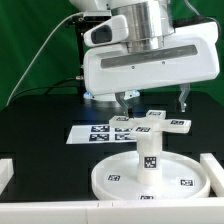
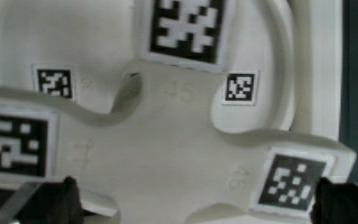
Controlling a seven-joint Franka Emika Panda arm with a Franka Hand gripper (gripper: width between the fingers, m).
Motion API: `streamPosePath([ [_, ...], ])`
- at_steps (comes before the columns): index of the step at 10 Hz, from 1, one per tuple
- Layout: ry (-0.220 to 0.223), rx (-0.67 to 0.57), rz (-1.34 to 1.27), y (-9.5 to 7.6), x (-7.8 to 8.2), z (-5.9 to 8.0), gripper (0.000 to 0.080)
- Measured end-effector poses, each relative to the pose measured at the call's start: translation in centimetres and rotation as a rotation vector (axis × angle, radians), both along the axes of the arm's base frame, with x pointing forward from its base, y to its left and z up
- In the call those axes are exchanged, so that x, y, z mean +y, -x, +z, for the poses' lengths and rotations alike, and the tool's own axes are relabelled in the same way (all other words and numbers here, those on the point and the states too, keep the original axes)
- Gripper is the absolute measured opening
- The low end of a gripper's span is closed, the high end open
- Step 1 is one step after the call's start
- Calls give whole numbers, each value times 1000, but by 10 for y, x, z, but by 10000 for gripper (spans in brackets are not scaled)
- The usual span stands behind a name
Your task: Assemble round table
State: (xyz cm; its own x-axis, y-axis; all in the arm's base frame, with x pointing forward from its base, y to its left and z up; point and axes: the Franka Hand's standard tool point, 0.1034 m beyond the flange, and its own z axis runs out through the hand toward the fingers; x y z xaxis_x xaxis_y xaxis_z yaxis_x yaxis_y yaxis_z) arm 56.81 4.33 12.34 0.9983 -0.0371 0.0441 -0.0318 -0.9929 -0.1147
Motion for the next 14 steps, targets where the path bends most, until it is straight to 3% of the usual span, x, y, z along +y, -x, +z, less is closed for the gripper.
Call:
streamPosePath([
  [2, 98, -41, 366, -1, 6, -2, 649],
  [7, 103, -38, 396, 1, 0, -5, 649],
  [13, 105, -29, 395, 12, 1, -29, 649],
  [14, 105, -29, 385, 11, 0, -28, 599],
])
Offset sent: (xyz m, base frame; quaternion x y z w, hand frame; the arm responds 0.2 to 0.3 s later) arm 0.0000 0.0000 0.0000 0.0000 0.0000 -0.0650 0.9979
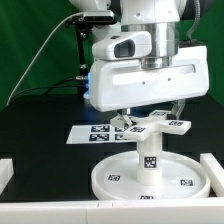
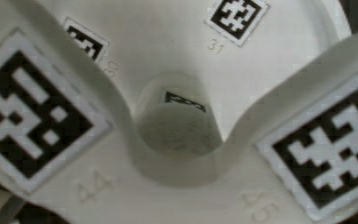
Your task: Assemble round table
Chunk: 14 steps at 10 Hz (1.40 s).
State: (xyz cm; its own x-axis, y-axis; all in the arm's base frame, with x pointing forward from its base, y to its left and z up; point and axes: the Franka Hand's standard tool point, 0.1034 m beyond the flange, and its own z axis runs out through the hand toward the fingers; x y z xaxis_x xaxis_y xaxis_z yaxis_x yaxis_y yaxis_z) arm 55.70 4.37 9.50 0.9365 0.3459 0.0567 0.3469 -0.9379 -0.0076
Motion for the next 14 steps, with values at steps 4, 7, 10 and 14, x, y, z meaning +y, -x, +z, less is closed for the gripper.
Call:
streamPosePath([
  [4, -6, 3, -138, -1, -4, 0, 449],
  [7, -31, -16, -514, -3, -2, 0, 449],
  [10, -104, -38, -950, -4, -5, -1, 449],
  [14, -140, -23, -1129, -5, -6, -1, 450],
])
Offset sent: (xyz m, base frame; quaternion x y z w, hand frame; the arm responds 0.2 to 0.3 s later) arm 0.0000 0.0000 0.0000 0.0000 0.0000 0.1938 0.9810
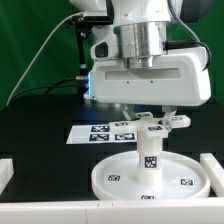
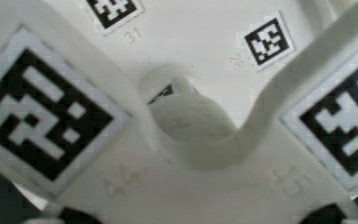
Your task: Assemble round table
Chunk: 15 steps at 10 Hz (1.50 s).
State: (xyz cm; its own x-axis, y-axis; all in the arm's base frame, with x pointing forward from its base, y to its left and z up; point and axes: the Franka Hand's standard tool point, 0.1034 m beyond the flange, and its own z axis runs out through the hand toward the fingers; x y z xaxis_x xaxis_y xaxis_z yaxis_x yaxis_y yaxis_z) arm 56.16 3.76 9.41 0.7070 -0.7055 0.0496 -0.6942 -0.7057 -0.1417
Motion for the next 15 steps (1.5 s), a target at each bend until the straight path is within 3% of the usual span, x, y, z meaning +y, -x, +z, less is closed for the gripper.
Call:
streamPosePath([
  [2, -65, 29, -336, 0, 1, 0, 450],
  [6, -67, 33, -349, 1, 1, 1, 450],
  [7, -71, 38, -336, 0, 1, 5, 593],
  [8, -61, 41, -222, 1, 2, 12, 632],
  [10, -53, 34, -70, 1, 5, 25, 646],
  [11, -28, 13, 124, 0, 5, 28, 646],
  [14, 6, 16, 628, 4, 2, 26, 649],
  [15, 15, 11, 683, 3, 6, 26, 649],
])
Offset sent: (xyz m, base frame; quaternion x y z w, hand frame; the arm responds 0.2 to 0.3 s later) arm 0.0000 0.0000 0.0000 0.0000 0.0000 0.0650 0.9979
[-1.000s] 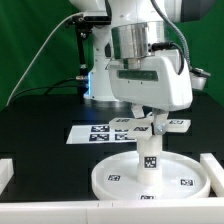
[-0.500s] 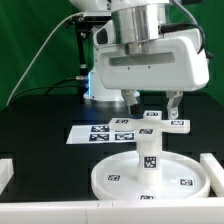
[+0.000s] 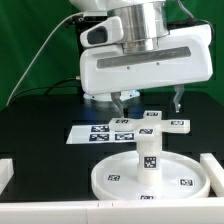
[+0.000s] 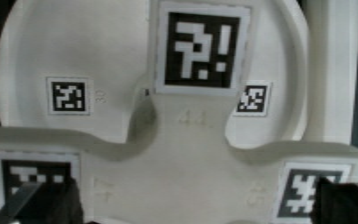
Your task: Assemble round table
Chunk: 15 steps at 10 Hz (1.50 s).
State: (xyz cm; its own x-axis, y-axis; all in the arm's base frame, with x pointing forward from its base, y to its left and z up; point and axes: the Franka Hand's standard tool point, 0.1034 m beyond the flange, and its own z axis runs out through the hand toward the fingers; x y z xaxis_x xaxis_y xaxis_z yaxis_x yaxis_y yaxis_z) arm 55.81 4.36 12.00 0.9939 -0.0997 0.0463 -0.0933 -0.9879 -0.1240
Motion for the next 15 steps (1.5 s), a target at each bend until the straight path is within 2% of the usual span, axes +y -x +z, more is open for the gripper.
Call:
streamPosePath([
  [4, 33, -39, 281, 0, -1, -2, 649],
  [5, 95, -59, 496, -5, 0, 1, 649],
  [6, 130, -65, 642, -7, 3, 1, 649],
  [7, 133, -68, 702, -7, 3, -2, 649],
  [10, 128, -61, 642, -6, 3, -3, 649],
  [15, 127, -46, 608, -1, 0, -18, 649],
])
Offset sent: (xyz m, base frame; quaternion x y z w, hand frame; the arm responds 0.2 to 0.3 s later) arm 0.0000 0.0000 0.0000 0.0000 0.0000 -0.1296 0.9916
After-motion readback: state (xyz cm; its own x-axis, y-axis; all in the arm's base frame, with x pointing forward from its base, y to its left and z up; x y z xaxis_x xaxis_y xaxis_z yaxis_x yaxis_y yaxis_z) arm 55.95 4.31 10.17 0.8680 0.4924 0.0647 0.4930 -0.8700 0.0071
